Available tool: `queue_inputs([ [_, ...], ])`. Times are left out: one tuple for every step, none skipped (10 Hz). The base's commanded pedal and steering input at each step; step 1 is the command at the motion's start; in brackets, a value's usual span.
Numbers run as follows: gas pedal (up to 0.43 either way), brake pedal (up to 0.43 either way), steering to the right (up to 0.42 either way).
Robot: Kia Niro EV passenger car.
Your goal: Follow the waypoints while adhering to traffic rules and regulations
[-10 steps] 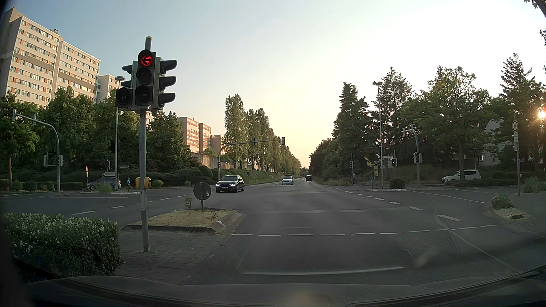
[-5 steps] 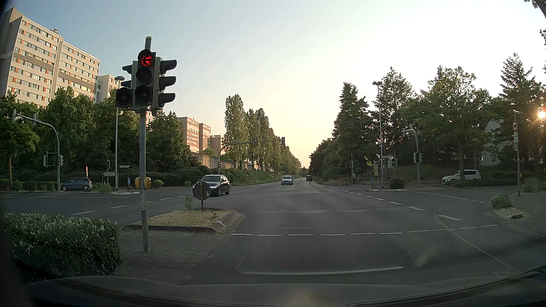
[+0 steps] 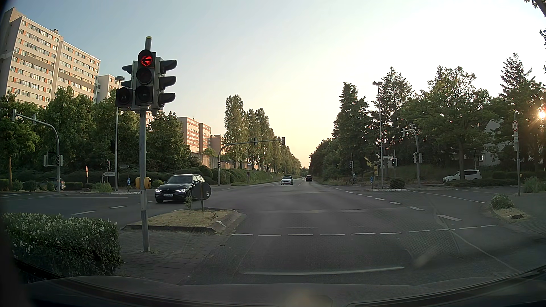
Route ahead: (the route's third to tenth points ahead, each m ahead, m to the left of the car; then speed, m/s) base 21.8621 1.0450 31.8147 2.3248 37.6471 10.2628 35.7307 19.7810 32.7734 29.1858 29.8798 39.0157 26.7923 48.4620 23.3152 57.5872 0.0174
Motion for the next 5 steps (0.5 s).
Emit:
queue_inputs([
  [0.0,0.256,-0.004],
  [0.0,0.256,-0.004],
  [0.0,0.256,-0.004],
  [0.0,0.256,-0.004],
  [0.0,0.256,-0.004],
])
